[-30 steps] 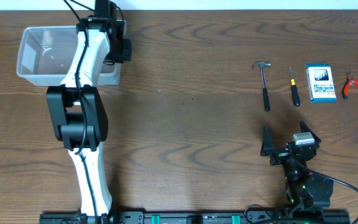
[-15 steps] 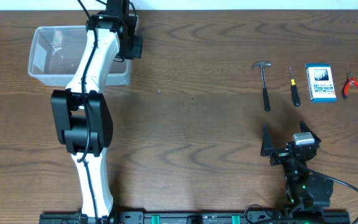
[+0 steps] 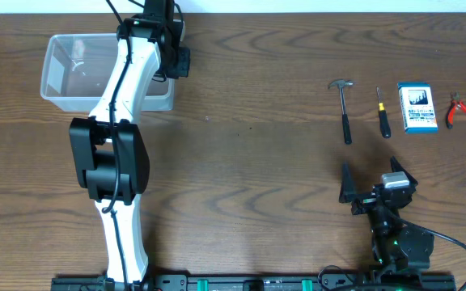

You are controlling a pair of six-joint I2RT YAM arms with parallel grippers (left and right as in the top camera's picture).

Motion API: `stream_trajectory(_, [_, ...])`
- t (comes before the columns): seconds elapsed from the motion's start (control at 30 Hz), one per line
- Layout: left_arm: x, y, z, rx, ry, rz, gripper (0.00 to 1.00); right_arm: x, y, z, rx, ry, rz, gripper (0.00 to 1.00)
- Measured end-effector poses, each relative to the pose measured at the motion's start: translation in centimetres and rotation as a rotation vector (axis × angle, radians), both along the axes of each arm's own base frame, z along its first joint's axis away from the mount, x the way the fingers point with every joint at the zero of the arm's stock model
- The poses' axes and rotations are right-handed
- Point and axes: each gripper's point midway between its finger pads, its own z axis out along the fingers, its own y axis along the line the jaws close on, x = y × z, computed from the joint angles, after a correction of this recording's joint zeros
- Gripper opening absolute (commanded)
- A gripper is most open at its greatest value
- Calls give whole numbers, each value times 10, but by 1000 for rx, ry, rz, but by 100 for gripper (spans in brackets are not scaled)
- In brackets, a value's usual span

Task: Pack container
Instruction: 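Drag the container rightward toward the table center with the left gripper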

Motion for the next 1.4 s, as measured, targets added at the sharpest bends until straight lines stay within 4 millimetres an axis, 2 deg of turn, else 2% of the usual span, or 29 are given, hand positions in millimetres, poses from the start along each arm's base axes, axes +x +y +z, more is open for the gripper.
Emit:
stream_trajectory(0.2, [-2,-13,0,0,0,-24,6,0,0,0,0,0,0,99])
stream_trajectory(0.67, [-18,-61,-2,-27,32,-28,6,0,0,0,0,0,0,99])
stream_trajectory(1.2, [-42,-125,-2,-85,59,24,6,0,0,0,0,0,0,99])
stream_trajectory(1.4, [-42,-147,1,-137,42,54,6,0,0,0,0,0,0,99])
